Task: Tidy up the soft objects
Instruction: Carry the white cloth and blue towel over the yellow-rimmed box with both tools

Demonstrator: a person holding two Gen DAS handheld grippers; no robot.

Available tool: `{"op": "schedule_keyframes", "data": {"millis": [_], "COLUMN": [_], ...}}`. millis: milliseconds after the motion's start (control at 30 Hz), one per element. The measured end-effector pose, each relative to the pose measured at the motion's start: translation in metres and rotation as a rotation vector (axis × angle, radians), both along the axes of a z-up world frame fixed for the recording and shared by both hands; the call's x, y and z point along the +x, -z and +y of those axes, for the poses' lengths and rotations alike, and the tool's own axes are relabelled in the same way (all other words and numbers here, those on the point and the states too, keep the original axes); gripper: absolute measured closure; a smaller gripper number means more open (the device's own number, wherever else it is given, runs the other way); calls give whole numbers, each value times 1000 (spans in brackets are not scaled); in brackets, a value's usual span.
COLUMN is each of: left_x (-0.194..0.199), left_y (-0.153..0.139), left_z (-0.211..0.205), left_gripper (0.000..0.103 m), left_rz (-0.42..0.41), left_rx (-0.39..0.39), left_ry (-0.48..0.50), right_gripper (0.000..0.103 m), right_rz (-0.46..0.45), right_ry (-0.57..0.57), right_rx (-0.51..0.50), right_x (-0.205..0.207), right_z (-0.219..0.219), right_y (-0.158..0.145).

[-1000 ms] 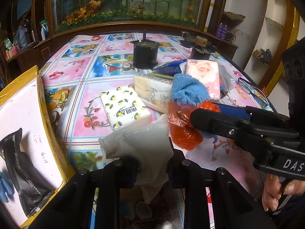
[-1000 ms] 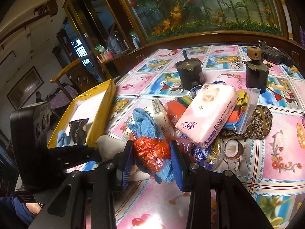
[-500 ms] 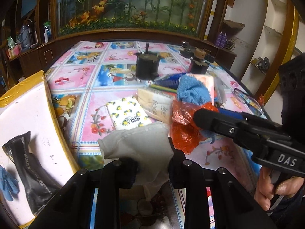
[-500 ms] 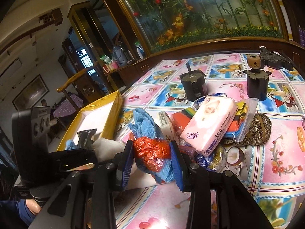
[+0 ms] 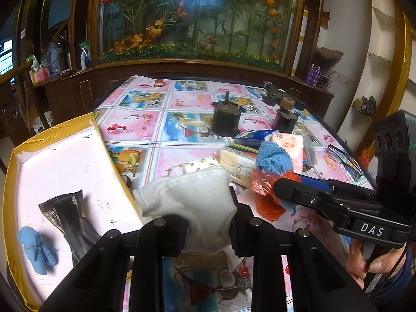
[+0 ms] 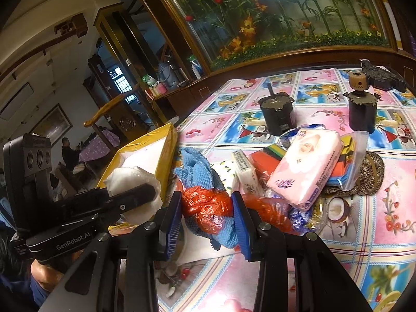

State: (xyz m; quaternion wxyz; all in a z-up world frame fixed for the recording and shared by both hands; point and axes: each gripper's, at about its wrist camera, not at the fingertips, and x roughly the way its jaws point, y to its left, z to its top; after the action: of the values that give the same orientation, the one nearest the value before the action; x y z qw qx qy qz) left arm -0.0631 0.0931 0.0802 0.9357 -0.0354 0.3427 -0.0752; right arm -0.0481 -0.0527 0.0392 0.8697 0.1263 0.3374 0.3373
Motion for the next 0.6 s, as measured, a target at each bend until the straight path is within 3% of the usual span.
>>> {"op": "schedule_keyframes", "data": {"millis": [600], "left_x": [-13], "left_y": [-1], "left_z": [71], "left_gripper": [78], "left_rz": [-32], "left_rx": [-34], "left_ry": [-155], "right_gripper": [62], "right_rz": [-5], "right_ry": [-116], "right_rx": [-53], "right_x": [-4], "right_z": [78], "right_y": [-21]}}
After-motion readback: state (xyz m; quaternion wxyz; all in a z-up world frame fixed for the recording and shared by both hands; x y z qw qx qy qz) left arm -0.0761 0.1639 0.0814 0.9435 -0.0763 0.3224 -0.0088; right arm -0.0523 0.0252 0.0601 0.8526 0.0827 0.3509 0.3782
